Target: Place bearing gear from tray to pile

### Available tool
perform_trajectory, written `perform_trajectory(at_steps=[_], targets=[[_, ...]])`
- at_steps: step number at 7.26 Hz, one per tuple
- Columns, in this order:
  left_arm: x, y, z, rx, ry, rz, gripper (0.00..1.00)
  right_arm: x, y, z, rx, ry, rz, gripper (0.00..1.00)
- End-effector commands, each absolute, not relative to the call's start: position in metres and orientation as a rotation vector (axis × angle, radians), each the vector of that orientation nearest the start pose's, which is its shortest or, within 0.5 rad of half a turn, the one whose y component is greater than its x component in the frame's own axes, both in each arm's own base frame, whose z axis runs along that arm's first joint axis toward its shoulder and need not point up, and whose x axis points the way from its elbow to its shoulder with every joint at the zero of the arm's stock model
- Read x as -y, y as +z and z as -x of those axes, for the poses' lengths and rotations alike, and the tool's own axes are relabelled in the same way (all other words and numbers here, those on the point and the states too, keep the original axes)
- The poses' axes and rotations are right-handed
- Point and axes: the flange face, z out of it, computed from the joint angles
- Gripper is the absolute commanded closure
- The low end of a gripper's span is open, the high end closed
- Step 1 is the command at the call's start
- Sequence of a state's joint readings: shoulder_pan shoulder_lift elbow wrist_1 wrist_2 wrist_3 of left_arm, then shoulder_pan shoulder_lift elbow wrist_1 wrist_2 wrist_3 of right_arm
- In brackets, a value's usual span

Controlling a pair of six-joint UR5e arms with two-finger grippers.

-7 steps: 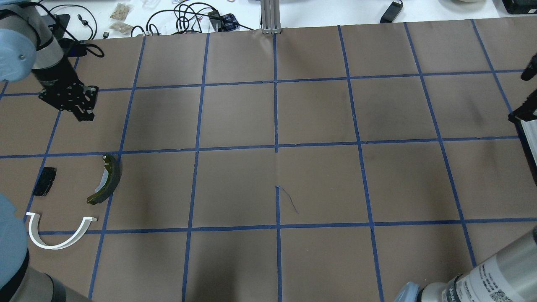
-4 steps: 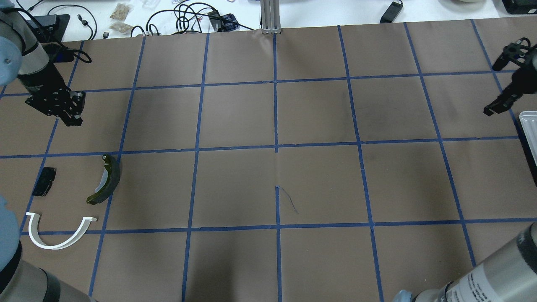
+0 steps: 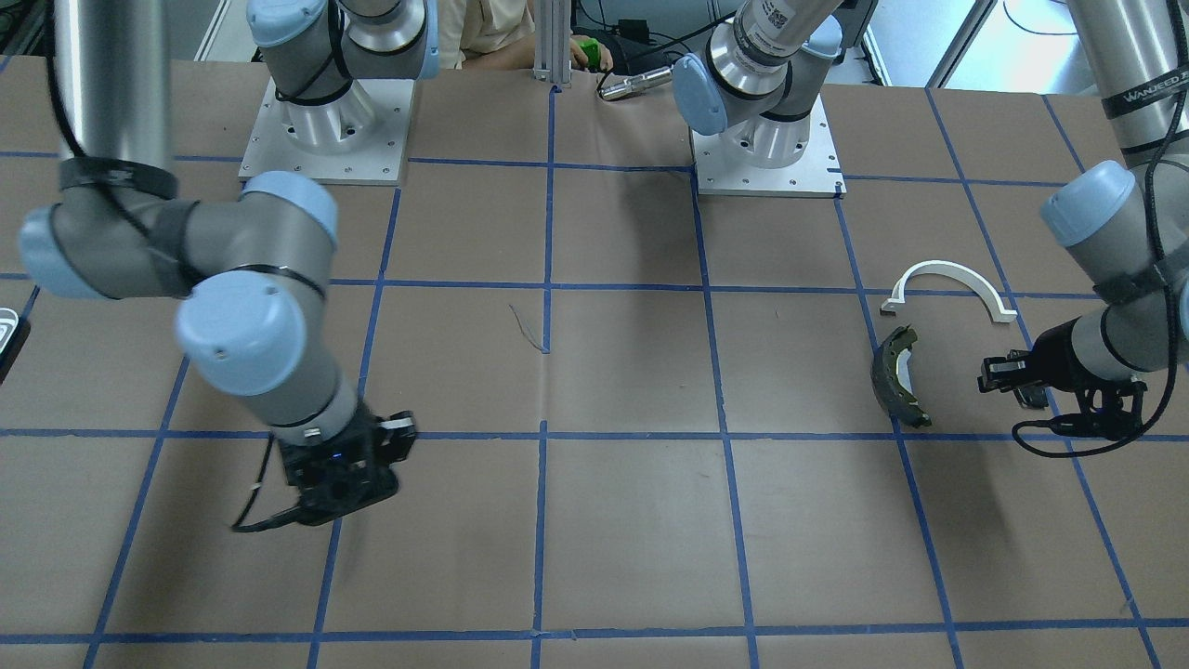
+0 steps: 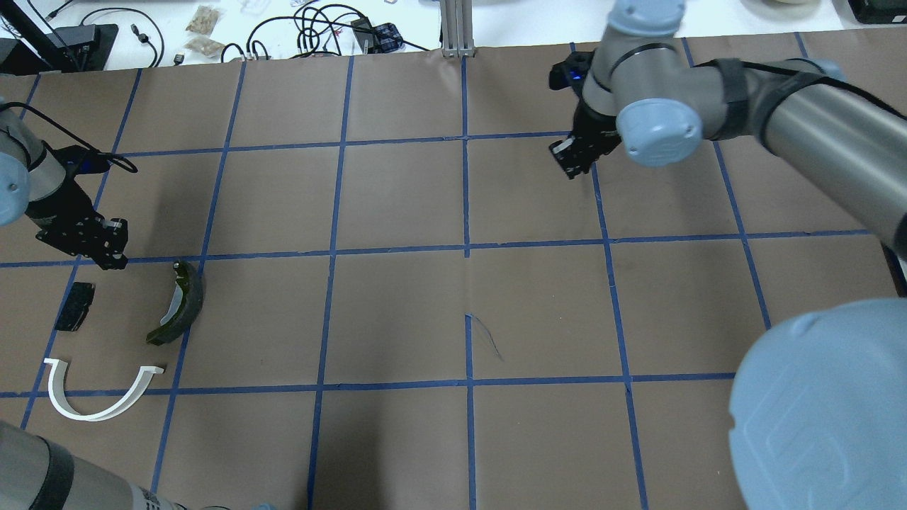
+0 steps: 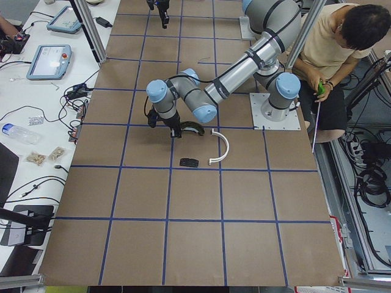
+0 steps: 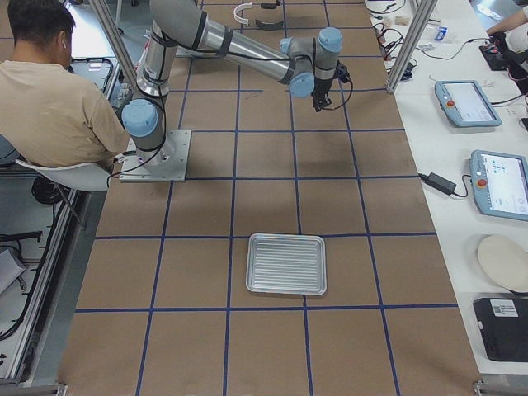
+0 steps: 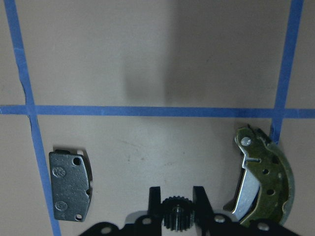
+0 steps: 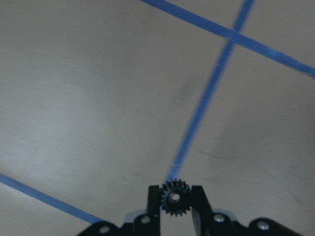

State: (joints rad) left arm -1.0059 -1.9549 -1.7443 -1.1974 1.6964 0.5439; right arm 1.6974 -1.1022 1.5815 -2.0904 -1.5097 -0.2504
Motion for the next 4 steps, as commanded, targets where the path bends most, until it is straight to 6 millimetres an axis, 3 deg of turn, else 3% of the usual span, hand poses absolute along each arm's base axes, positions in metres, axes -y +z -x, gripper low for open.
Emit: perform_trajectory(at_steps=[1,3,4], targets=[[0.533,0.207,-0.199,-3.111,0.308,-0.036,1.0,0.562,0.258,-0.346,-3.036,-0.053,0.484,0.98],[0.519,0.189,-0.19,-3.106,0.293,-0.035,1.0,0.51,0.222,-0.428,-3.079,-0.022,0.426,0.95],[0.518,0.187,-0.19,-3.109,0.296,-0.033,1.0,0.489,0.202,-0.442,-3.092,0.028,0.396,0.93]])
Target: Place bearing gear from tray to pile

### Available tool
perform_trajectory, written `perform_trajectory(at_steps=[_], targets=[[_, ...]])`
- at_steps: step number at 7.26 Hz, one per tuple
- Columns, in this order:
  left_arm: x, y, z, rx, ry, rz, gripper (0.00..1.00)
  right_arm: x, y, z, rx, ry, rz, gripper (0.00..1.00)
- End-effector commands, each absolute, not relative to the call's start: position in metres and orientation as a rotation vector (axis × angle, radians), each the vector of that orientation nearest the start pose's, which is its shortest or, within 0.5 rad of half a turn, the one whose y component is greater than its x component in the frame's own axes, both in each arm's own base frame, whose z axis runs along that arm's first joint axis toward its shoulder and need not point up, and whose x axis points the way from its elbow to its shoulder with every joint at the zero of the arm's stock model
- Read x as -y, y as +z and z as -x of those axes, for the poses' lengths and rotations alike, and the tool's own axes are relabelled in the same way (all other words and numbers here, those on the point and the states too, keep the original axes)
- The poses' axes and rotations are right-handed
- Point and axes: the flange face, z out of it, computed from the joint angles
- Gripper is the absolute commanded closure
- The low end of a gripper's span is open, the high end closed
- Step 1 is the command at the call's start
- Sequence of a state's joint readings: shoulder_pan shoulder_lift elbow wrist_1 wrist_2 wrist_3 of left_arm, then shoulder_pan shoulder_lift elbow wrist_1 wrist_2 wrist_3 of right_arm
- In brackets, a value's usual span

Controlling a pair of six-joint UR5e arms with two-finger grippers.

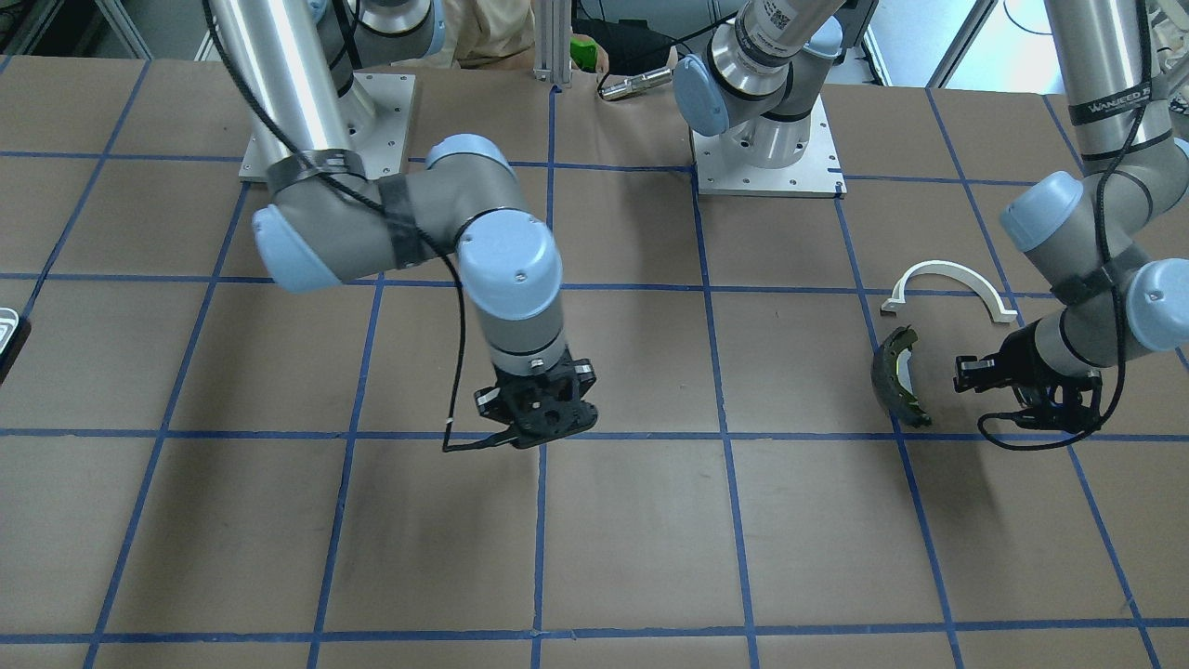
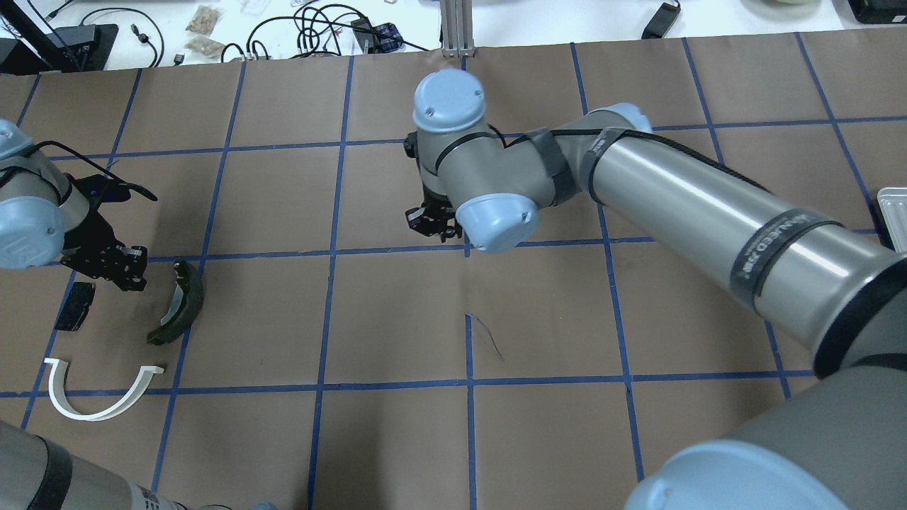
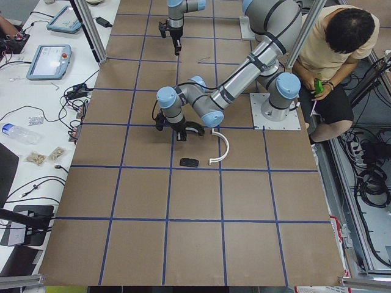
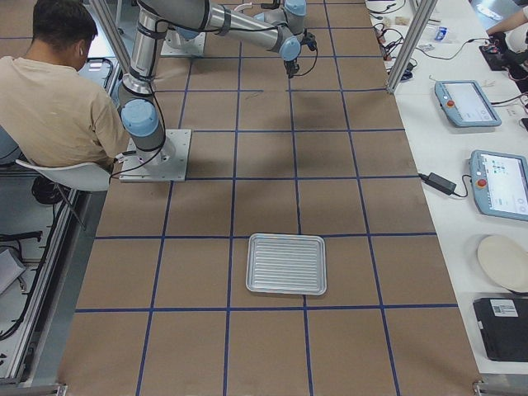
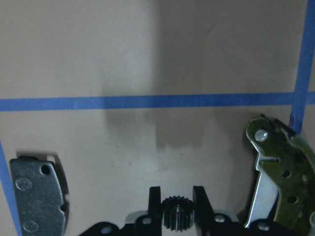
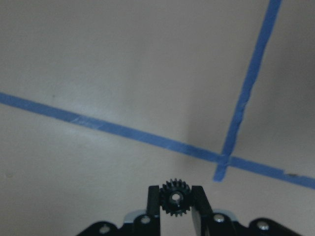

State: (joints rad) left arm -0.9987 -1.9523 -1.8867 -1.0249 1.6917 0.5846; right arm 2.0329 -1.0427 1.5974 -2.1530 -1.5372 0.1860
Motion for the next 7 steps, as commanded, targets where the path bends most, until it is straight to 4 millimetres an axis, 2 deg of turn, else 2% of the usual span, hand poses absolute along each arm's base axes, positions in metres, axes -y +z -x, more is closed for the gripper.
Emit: perform_trajectory(at_steps=[1,2,3,4,5,6,7], targets=[[0.517,0.185,-0.19,-3.111,0.302,-0.033,1.0,0.486,0.195,-0.44,-3.098,0.051,0.394,0.9],[0.518,0.185,-0.19,-3.112,0.301,-0.033,0.9,0.485,0.19,-0.439,-3.107,0.061,0.39,0.49],[0.517,0.184,-0.19,-3.113,0.303,-0.033,0.34,0.497,0.199,-0.428,-3.111,0.034,0.372,0.0],[0.518,0.186,-0.19,-3.113,0.303,-0.029,0.08,0.525,0.225,-0.405,-3.116,-0.044,0.334,0.0],[0.518,0.194,-0.19,-3.106,0.293,-0.026,0.01,0.555,0.27,-0.37,-3.099,-0.118,0.284,0.0],[0.521,0.202,-0.188,-3.101,0.28,-0.032,0.0,0.577,0.308,-0.326,-3.11,-0.102,0.216,0.0],[0.527,0.219,-0.186,-3.091,0.251,-0.034,0.0,0.586,0.34,-0.274,-3.13,-0.089,0.171,0.0]])
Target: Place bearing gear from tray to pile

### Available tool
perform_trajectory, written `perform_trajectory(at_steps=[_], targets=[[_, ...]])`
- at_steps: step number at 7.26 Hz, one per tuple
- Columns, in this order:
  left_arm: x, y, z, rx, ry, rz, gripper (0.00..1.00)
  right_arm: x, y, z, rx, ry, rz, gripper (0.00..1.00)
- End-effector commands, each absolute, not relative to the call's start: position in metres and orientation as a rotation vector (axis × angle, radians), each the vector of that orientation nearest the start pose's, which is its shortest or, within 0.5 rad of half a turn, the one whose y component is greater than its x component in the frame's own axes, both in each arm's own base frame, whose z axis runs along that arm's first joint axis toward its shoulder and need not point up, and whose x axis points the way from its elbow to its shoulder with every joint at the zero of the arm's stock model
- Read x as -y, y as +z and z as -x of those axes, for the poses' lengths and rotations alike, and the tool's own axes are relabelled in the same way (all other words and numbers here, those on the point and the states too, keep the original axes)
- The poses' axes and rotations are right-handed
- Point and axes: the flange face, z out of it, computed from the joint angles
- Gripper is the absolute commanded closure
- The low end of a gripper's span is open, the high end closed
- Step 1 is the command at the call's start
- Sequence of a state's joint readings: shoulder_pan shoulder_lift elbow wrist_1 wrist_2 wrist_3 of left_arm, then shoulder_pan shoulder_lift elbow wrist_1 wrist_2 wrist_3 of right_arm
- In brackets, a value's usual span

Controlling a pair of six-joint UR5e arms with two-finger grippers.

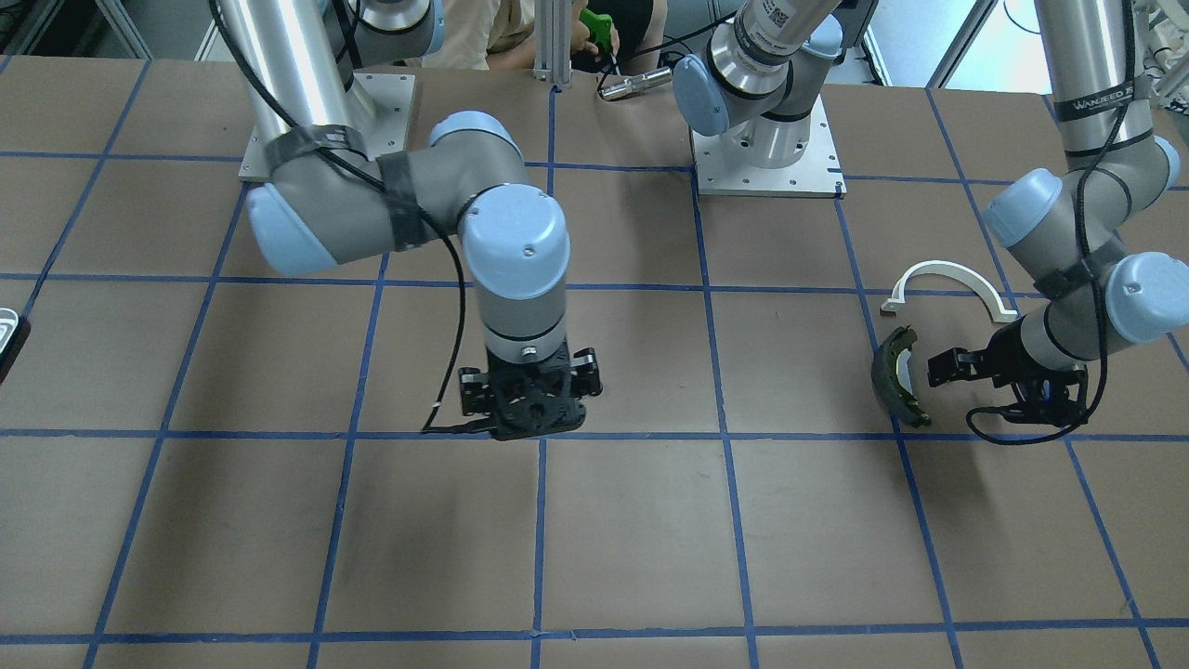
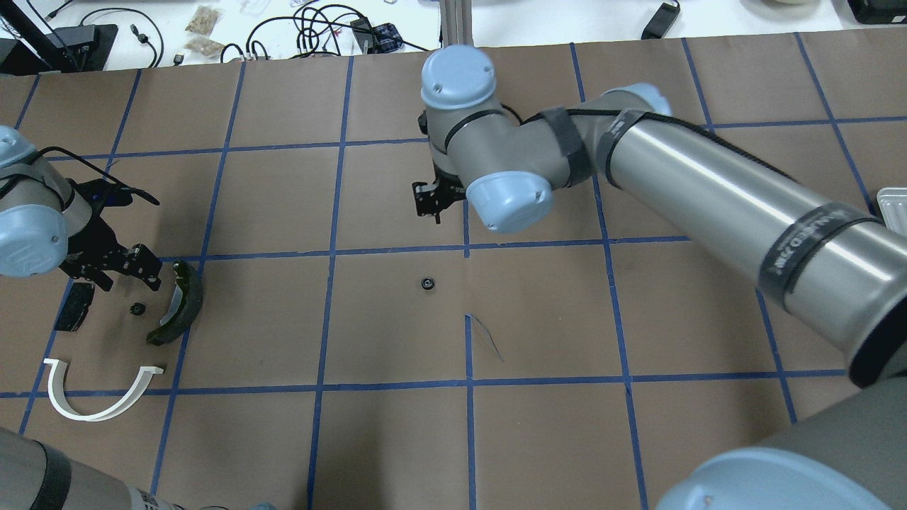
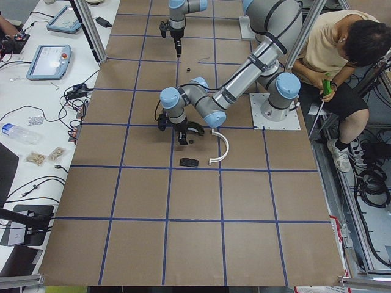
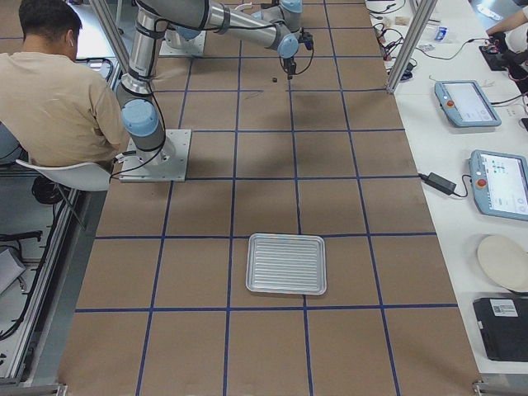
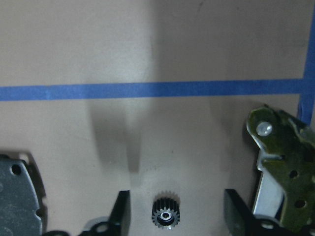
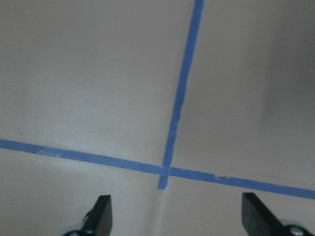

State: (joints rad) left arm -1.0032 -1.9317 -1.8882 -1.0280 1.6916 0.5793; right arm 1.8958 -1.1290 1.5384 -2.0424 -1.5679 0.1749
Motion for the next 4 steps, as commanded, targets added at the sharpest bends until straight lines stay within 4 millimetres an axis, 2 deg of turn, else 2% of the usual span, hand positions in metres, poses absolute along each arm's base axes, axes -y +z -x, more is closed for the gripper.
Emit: perform_trajectory(at_steps=[1,2,3,4], targets=[[0.544,0.25,-0.187,-3.092,0.251,-0.018,0.0,0.592,0.376,-0.214,-3.128,-0.088,0.111,0.0],[0.57,0.284,-0.174,-3.118,0.233,0.122,0.0,0.576,0.413,-0.187,-3.13,-0.067,0.142,0.0],[0.594,0.321,-0.137,-3.137,0.245,0.133,0.0,0.558,0.45,-0.183,-3.136,-0.087,0.14,0.0],[0.605,0.348,-0.086,-3.119,0.209,0.124,0.0,0.541,0.48,-0.183,-3.136,-0.094,0.142,0.0]])
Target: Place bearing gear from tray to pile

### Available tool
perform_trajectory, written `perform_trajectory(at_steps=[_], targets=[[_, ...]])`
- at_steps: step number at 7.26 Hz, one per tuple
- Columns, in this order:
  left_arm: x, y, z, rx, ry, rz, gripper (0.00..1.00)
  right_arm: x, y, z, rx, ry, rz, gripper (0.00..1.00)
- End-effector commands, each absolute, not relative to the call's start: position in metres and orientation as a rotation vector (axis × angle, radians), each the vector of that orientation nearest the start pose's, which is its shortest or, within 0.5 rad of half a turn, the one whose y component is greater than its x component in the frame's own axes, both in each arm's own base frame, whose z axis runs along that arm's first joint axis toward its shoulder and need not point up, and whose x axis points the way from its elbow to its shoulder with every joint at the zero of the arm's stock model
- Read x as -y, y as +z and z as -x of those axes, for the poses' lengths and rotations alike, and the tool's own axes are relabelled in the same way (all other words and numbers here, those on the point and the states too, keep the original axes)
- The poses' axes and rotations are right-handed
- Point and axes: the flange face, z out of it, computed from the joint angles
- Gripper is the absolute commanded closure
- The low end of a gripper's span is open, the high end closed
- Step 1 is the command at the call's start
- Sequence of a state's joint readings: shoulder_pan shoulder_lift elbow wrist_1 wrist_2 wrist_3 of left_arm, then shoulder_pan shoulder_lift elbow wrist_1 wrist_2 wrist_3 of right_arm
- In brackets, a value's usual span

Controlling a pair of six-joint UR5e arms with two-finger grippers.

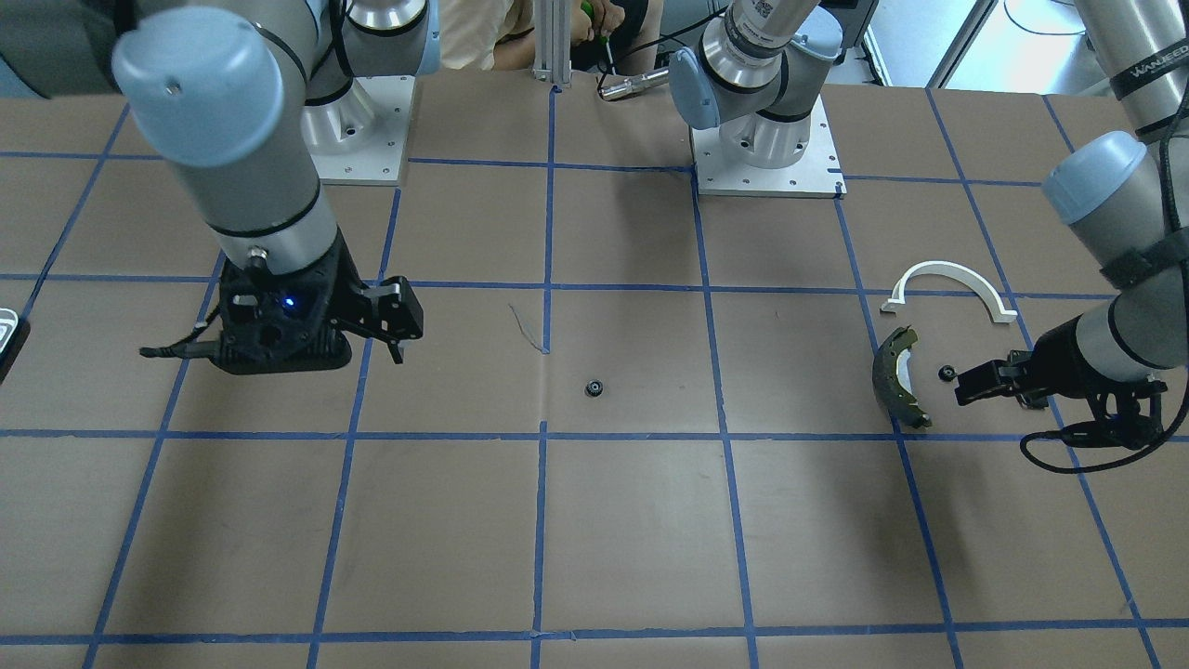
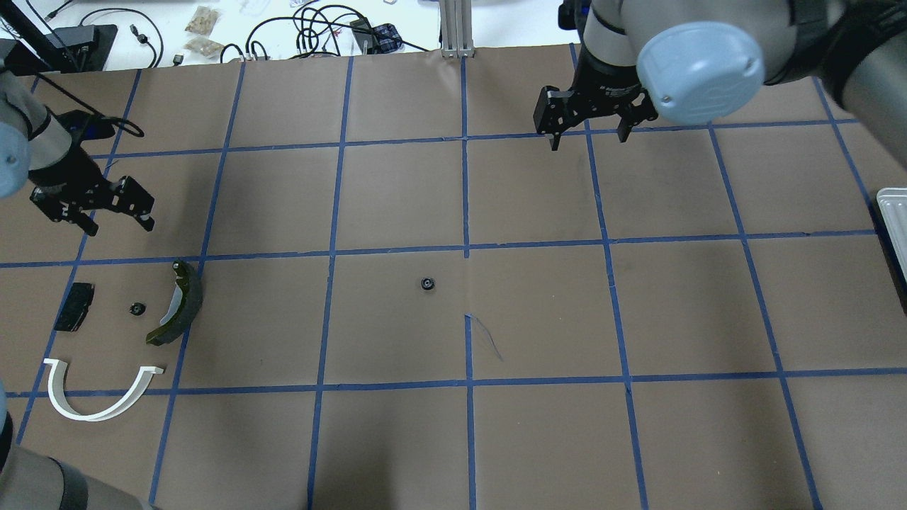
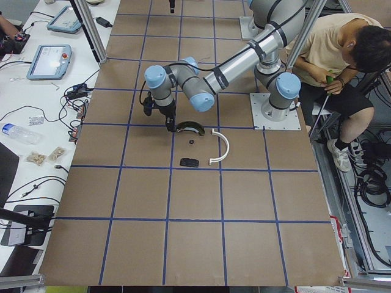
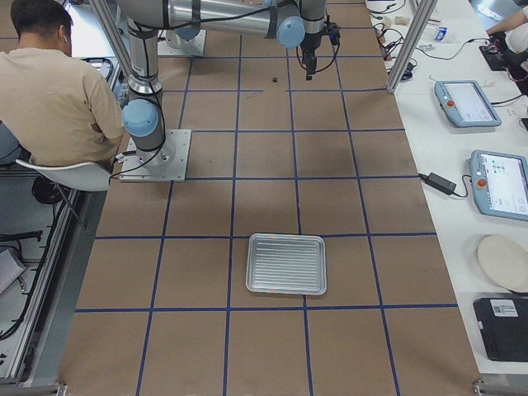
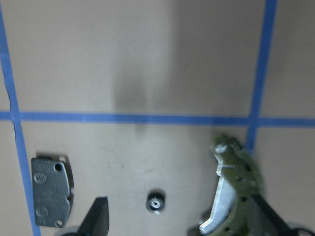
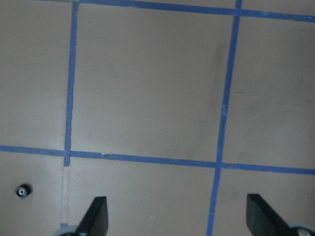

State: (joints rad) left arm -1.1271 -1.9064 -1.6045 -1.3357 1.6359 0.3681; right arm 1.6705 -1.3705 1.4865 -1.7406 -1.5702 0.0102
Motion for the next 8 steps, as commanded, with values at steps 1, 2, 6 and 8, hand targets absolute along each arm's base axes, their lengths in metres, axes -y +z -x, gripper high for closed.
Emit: perform_trajectory(at_steps=[1,2,6,8], targets=[[0.609,0.353,-0.025,-3.112,0.204,0.015,0.0,0.525,0.494,-0.183,-3.142,-0.018,0.145,0.0],[0.612,0.343,0.035,-3.104,0.222,-0.116,0.0,0.504,0.509,-0.181,-3.129,-0.009,0.17,0.0],[0.572,0.319,0.247,-3.128,0.133,-0.382,0.0,0.49,0.496,-0.17,-3.14,0.012,0.224,0.0],[0.55,0.263,0.27,-3.142,0.083,-0.387,0.0,0.486,0.48,-0.169,-3.138,0.062,0.222,0.0]])
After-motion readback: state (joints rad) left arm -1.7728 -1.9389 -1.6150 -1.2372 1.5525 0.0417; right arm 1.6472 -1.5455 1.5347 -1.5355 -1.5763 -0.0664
